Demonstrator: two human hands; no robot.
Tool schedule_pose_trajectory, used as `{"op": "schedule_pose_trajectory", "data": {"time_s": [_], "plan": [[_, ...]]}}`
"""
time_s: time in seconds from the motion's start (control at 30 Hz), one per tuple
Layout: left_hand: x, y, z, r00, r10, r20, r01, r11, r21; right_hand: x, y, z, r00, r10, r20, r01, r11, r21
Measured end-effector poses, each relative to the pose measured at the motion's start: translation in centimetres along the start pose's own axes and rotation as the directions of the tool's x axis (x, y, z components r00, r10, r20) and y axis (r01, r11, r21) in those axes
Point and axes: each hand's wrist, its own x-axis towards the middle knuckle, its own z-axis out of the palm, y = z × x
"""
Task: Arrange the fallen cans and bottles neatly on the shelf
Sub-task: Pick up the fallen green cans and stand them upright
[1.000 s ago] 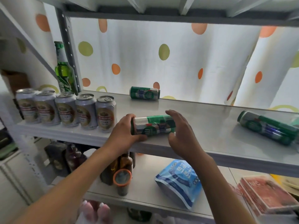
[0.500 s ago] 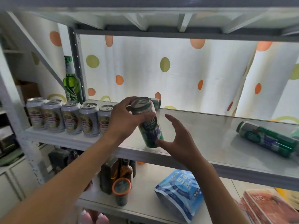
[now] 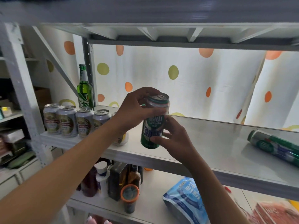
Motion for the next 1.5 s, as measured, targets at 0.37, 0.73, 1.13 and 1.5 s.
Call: {"op": "schedule_pose_trajectory", "data": {"time_s": [0.37, 0.73, 1.13, 1.5], "plan": [[0.1, -2.6, -3.6, 0.989, 0.003, 0.149, -0.05, 0.948, 0.313, 1.7, 2.0, 4.1, 0.994, 0.024, -0.108, -0.027, 0.999, -0.026], [-0.9, -5.7, -5.5, 0.96, 0.08, 0.267, -0.263, 0.578, 0.773, 3.8, 3.8, 5.9, 0.994, 0.091, -0.066, -0.095, 0.993, -0.064], [0.7, -6.1, -5.4, 0.945, 0.134, 0.299, -0.323, 0.524, 0.788, 5.1, 5.4, 4.9, 0.989, 0.125, 0.077, -0.114, 0.984, -0.134], [6.3, -3.5, -3.1, 0.898, 0.106, 0.427, -0.422, 0.482, 0.768, 12.1, 6.2, -1.3, 0.992, 0.102, -0.07, -0.122, 0.896, -0.427]]}}
